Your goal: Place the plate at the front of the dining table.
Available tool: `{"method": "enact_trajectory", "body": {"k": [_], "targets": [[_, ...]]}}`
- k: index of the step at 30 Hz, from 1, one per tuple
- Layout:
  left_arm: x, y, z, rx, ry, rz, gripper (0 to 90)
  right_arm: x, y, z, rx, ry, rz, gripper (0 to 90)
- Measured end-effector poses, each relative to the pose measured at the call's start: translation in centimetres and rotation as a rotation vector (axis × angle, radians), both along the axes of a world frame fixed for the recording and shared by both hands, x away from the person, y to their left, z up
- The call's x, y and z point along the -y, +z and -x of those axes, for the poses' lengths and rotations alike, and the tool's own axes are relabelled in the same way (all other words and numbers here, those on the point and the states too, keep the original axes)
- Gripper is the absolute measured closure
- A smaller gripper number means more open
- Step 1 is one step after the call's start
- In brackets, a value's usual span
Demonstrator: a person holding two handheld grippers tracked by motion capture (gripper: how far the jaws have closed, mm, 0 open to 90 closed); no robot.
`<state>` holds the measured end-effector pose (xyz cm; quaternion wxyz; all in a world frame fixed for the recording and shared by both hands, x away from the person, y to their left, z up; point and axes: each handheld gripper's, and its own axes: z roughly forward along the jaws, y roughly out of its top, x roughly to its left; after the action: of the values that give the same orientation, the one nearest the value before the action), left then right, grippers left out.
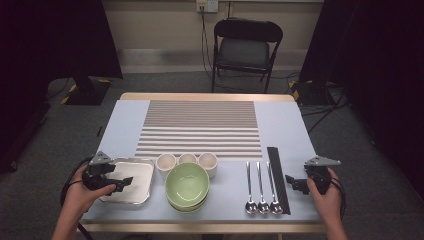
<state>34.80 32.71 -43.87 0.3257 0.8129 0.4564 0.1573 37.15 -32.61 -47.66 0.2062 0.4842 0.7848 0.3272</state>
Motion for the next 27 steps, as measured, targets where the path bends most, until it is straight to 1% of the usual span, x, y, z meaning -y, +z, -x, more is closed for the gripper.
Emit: {"method": "enact_trajectory", "body": {"k": [1, 4, 6, 10, 11, 12, 13, 14, 16, 17, 18, 19, 21, 22, 23, 27], "targets": [[-0.1, 0.0, 0.0, -0.003, -0.001, -0.005, 15.6, 0.0, 0.0, 0.0, 0.000, -0.001, -0.001, 11.3], [-0.2, 0.1, 0.0, 0.007, 0.013, -0.010, 15.6, 0.0, 0.0, 0.0, 0.000, -0.001, -0.001, 11.3], [-0.2, 0.1, 0.1, 0.009, 0.028, 0.005, 15.6, 0.0, 0.0, 0.0, -0.002, 0.000, -0.002, 11.3], [-0.5, 0.2, 0.1, 0.014, 0.045, 0.005, 16.4, 0.0, 0.0, 0.0, -0.002, 0.000, -0.002, 11.3], [-0.6, 0.2, 0.1, 0.019, 0.046, 0.010, 20.8, 0.0, 0.0, 0.0, -0.003, -0.001, -0.003, 11.3], [-0.7, 0.3, 0.1, 0.027, 0.051, 0.008, 21.8, 0.0, 0.0, 0.0, -0.003, -0.001, -0.003, 11.3], [-0.8, 0.3, 0.2, 0.027, 0.055, 0.012, 22.7, 0.0, 0.0, 0.0, -0.003, -0.001, -0.003, 11.3], [-0.9, 0.3, 0.2, 0.029, 0.056, 0.008, 25.0, 0.0, 0.0, 0.0, -0.003, -0.001, -0.003, 11.3], [-1.0, 0.4, 0.2, 0.041, 0.060, -0.001, 26.0, 0.0, 0.0, 0.0, -0.003, -0.001, -0.003, 11.3], [-1.0, 0.4, 0.2, 0.041, 0.060, -0.001, 26.7, 0.0, 0.0, 0.0, -0.003, -0.001, -0.003, 11.3], [-1.2, 0.4, 0.2, 0.052, 0.059, -0.010, 27.2, 0.0, 0.0, 0.0, -0.003, -0.001, -0.003, 11.3], [-1.3, 0.4, 0.3, 0.062, 0.058, -0.001, 27.7, 0.0, 0.0, 0.0, -0.003, -0.001, -0.003, 11.3], [-1.4, 0.4, 0.3, 0.064, 0.050, 0.000, 30.4, 0.0, 0.0, 0.0, -0.003, -0.001, -0.003, 11.3], [-1.4, 0.4, 0.3, 0.057, 0.058, 0.023, 31.6, 0.0, 0.0, 0.0, -0.003, -0.001, -0.004, 11.3], [-1.6, 0.4, 0.4, 0.065, 0.063, 0.019, 31.6, 0.0, 0.0, 0.0, -0.003, -0.001, -0.004, 11.3], [-1.9, 0.6, 0.4, 0.071, 0.093, 0.040, 31.5, 0.0, 0.0, 0.0, -0.003, -0.001, -0.003, 11.3]]}}
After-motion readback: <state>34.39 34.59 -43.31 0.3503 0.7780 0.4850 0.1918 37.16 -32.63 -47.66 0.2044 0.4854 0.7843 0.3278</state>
